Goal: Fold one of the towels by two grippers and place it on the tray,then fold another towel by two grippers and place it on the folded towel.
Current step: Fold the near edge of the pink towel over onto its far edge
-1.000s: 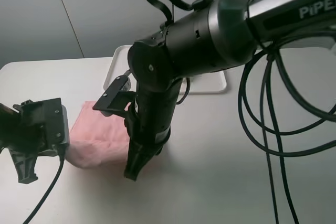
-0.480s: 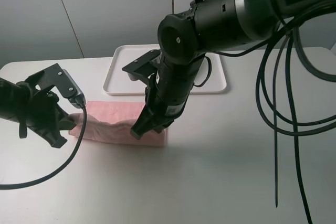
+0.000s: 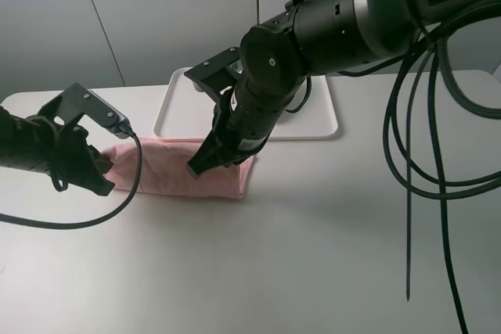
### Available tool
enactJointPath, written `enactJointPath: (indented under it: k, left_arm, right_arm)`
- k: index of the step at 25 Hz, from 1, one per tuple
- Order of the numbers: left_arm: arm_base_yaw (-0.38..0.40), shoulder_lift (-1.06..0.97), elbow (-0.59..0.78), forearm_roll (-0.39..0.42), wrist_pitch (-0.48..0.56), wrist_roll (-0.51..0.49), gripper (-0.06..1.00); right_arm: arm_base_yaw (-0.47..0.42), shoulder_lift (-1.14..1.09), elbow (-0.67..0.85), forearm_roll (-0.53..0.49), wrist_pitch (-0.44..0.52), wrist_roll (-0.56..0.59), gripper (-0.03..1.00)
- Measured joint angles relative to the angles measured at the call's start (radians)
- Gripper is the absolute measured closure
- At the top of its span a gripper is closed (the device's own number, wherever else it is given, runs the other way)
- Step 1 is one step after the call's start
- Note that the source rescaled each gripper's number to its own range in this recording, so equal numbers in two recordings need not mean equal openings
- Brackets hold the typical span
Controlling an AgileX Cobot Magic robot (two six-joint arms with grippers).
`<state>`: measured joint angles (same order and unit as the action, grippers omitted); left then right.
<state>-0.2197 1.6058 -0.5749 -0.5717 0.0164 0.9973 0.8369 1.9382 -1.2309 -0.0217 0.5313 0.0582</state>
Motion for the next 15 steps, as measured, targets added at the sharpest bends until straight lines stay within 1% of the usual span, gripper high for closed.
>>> enactJointPath:
  k: [1,3,4,5,6,7,8,9,10,12,13,15]
  left_arm:
    - [0.0,0.0,-0.002,-0.003,-0.016,0.0,0.91]
    - [0.0,0.0,-0.002,-0.005,-0.045,-0.006,0.85]
    - [0.0,0.0,-0.002,-0.005,-0.062,-0.022,0.78]
    - [0.0,0.0,-0.002,-0.007,-0.08,-0.042,0.67]
    - [0.0,0.0,-0.002,-0.007,-0.095,-0.063,0.56]
    - [0.0,0.0,-0.002,-0.007,-0.121,-0.1,0.36]
    - [0.0,0.0,-0.002,-0.007,-0.142,-0.133,0.2]
    - [0.0,0.0,-0.002,-0.007,-0.164,-0.167,0.07]
    - [0.002,0.0,-0.002,-0.007,-0.185,-0.21,-0.01]
    - [0.01,0.0,-0.016,-0.008,-0.17,-0.249,-0.02]
    - [0.018,0.0,-0.031,-0.008,-0.141,-0.259,0.0]
    - [0.044,0.009,-0.079,-0.01,-0.047,-0.281,0.04]
  right_arm:
    - [0.0,0.0,0.0,-0.016,-0.001,0.015,0.94]
    - [0.0,0.0,0.0,-0.038,-0.008,0.043,0.86]
    - [-0.005,0.0,0.0,-0.044,-0.016,0.061,0.81]
    - [-0.011,0.0,0.0,-0.045,-0.027,0.073,0.73]
    - [-0.016,0.002,0.0,-0.047,-0.034,0.087,0.61]
    - [-0.025,0.009,0.0,-0.049,-0.042,0.096,0.49]
    - [-0.03,0.017,0.0,-0.051,-0.05,0.11,0.32]
    - [-0.035,0.023,0.0,-0.059,-0.052,0.123,0.14]
    - [-0.036,0.028,0.0,-0.07,-0.054,0.139,0.04]
    - [-0.036,0.032,0.0,-0.085,-0.054,0.169,-0.02]
    - [-0.036,0.032,0.0,-0.088,-0.054,0.191,-0.02]
    - [-0.039,0.032,0.0,-0.092,-0.052,0.232,-0.03]
